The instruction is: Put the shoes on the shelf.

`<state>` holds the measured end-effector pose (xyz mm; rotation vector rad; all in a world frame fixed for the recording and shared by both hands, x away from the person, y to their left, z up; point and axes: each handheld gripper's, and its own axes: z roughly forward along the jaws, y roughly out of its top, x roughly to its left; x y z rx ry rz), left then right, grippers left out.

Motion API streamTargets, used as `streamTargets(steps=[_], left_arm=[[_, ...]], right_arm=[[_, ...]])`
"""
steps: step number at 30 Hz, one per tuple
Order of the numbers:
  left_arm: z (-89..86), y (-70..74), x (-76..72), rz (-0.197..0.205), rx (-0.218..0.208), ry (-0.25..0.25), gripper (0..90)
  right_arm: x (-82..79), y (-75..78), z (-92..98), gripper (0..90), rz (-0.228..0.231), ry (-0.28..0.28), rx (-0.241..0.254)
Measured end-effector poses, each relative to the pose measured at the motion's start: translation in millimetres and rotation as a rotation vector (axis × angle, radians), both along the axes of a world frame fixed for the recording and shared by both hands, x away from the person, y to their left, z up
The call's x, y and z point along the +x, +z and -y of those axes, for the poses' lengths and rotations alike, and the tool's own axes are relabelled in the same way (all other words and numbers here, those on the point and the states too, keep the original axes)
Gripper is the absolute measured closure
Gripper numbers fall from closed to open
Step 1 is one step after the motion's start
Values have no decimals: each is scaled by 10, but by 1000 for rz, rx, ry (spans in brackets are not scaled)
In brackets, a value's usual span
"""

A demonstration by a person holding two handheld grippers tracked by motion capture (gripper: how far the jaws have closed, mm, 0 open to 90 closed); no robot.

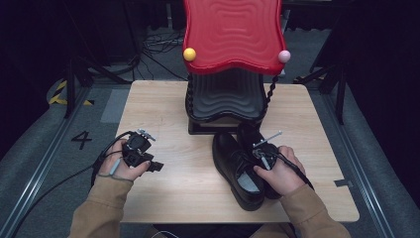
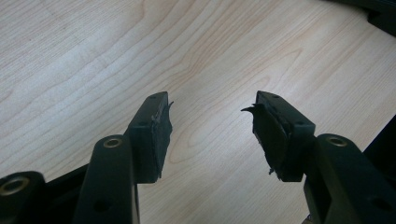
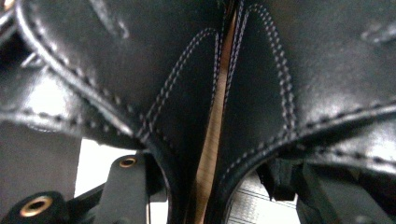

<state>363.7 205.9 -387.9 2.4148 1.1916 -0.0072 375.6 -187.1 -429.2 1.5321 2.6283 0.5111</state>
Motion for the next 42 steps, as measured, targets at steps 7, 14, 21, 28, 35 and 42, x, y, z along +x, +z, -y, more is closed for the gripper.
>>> streamTargets(steps=[7, 14, 21, 28, 35, 42], left_arm=[[50, 7, 25, 5, 3, -13, 479], [58, 13, 40, 8, -4, -17, 481], [51, 16, 63, 9, -7, -18, 480], [86, 13, 91, 7, -9, -29, 478], [85, 33, 84, 18, -16, -29, 471], [61, 38, 86, 23, -20, -23, 470]], right_arm=[[55, 13, -44, 561, -37, -7, -28], [135, 26, -95, 576, -90, -11, -64], [150, 39, -94, 636, -98, -15, -67], [168, 53, -89, 659, -108, 4, -70], [172, 50, -83, 663, -107, -3, -66], [138, 102, -77, 801, -97, -39, -50]])
